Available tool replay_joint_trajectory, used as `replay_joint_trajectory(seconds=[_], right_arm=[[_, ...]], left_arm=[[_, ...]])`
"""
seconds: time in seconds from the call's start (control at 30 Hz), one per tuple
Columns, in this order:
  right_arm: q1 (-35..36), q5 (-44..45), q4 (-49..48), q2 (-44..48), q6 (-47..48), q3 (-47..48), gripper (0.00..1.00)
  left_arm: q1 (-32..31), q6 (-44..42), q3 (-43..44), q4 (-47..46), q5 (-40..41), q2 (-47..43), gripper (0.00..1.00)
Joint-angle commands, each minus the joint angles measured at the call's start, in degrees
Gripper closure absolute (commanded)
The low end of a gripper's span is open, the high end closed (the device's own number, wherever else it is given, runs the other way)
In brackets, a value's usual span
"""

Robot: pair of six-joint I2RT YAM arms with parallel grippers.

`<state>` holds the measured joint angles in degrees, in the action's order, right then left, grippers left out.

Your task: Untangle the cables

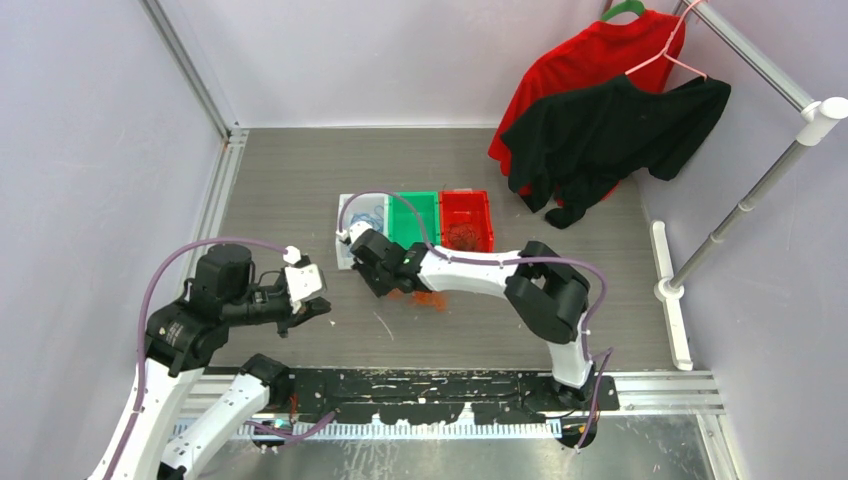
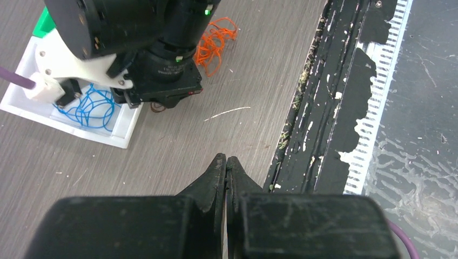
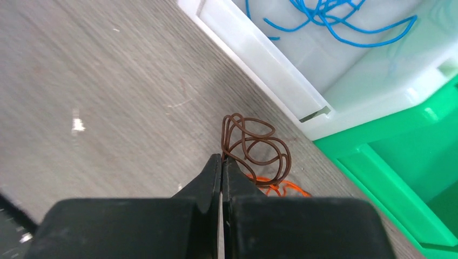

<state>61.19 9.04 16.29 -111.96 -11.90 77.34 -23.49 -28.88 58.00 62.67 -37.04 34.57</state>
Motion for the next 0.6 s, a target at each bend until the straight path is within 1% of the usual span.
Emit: replay_joint_trajectory(seconds=[0.0, 0.17, 0.27, 0.3, 0.37, 0.43, 0.57], right_arm=[[0.2, -5.3, -5.4, 10.4, -3.2, 0.3, 0.99], [-0.1, -12.4, -11.1, 20.3, -8.1, -4.3, 0.99], [-0.1, -15.8, -13.9, 25.4, -10.9, -7.4, 0.99], [-0.1, -16.8, -14.5, 26.8, -11.7, -8.2, 0.99], [-0.2, -17.9, -15.9, 29.2, -13.5, -9.6, 0.99], [-0.3, -19.3, -18.1, 31.6, -15.9, -11.2, 0.99], [-0.4, -21.3, -23.3, 33.9, -20.6, -13.3, 0.99]], left_arm=[[0.3, 0.5, 2.0, -0.5, -1.5, -0.2, 1.00], [0.3, 0.6, 1.0, -1.1, -1.5, -0.7, 0.99], [0.3, 2.8, -1.8, -5.3, 0.4, -2.6, 0.93], [0.3, 3.5, -2.7, -6.9, 1.0, -3.3, 0.88], [0.3, 5.0, -4.5, -10.0, 1.6, -4.6, 0.76], [0.3, 6.1, -6.2, -12.5, 1.2, -5.4, 0.67], [0.3, 10.4, -8.6, -19.1, -0.3, -5.3, 0.63]])
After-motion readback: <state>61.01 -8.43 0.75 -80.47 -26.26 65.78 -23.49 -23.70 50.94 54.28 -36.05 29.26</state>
